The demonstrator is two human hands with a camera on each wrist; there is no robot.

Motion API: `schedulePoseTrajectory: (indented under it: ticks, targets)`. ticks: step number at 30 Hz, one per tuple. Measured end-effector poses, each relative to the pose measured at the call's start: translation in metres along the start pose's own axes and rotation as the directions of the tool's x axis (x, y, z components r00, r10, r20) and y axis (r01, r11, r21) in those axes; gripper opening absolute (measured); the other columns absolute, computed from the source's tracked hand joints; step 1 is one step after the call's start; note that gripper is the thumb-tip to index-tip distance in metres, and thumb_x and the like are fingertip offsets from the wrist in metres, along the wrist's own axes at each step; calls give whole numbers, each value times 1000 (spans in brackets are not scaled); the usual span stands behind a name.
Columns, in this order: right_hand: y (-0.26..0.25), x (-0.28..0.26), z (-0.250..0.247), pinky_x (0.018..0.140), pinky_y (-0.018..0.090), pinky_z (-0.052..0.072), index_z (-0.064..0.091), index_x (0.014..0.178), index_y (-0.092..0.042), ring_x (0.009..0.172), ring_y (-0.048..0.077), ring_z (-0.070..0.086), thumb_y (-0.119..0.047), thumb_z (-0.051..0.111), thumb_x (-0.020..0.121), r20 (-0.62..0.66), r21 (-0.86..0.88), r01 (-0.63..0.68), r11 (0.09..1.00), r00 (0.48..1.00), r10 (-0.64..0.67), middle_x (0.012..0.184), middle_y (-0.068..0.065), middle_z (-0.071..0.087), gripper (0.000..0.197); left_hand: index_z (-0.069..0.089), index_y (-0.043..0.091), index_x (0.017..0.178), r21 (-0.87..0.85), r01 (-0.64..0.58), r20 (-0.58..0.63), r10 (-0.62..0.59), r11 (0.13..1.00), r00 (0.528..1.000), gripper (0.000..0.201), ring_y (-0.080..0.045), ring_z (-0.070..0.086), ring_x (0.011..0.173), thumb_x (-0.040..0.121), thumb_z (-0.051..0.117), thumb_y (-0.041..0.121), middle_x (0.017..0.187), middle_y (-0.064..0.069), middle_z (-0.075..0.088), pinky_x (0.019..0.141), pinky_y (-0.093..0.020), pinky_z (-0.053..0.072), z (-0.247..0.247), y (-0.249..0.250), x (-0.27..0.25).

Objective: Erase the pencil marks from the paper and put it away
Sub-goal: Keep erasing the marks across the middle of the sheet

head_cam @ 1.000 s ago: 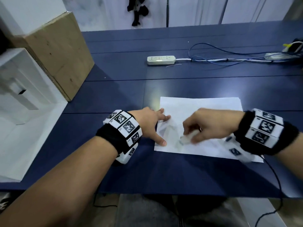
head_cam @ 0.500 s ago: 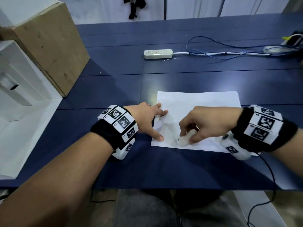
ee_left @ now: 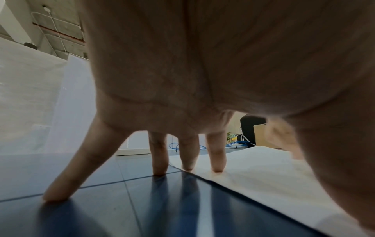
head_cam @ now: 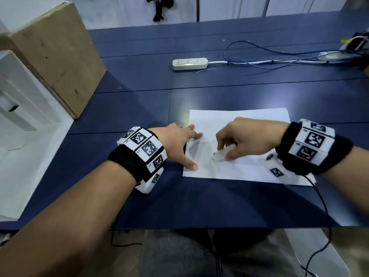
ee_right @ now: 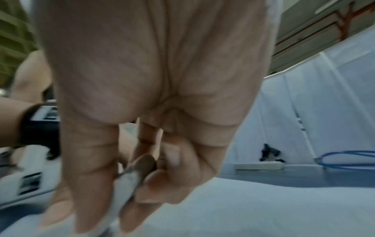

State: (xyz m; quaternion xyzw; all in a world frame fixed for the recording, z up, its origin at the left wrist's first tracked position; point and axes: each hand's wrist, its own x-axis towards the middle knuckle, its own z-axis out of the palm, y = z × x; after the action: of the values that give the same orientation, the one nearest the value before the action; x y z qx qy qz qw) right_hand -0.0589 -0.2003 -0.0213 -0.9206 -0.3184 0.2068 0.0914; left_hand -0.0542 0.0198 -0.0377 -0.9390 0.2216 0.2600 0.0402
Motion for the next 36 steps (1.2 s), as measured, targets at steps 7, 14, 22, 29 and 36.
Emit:
schedulePoseTrajectory:
  ticks: [7,14,22,29,36]
  targets:
    - [1,-9,5,67,22,47,68,95,-28,71,7,58,-32,75,78,24,32,2,999,1000,-3,79,-9,67,19,4,44,152,43,10,22,-11,999,1000,107,-30,7,147,69,62,77,162,15,-3,115,-52,26,2,2,-2]
    - [11,7,-7,71,30,49,66,96,-27,79,12,61,-36,72,82,-88,-15,-121,993,989,119,78,-11,63,18,18,38,152,41,16,-10,-16,999,1000,109,-26,22,142,63,68,77,162,14,7,109,-48,35,-5,9,-6]
    - [-9,-12,4,67,23,46,68,98,-27,72,10,57,-31,74,79,84,-17,42,999,996,-40,82,-4,68,20,14,36,153,138,4,-15,-2,990,1000,107,-28,17,139,68,63,78,161,8,11,103,-47,36,-5,13,-7]
    - [16,9,-11,73,34,52,65,98,-22,80,17,58,-34,69,84,-144,-74,-135,988,982,124,74,-14,57,18,41,32,141,216,-50,-110,75,975,991,94,-21,30,126,64,59,83,139,7,32,104,-48,31,-6,15,-6]
    - [-3,-10,6,63,22,45,68,94,-27,68,10,57,-31,75,78,68,4,43,999,997,-43,80,-3,69,19,34,23,148,195,-62,-76,78,979,994,100,-18,37,127,69,58,80,138,5,31,105,-50,30,-4,16,-4]
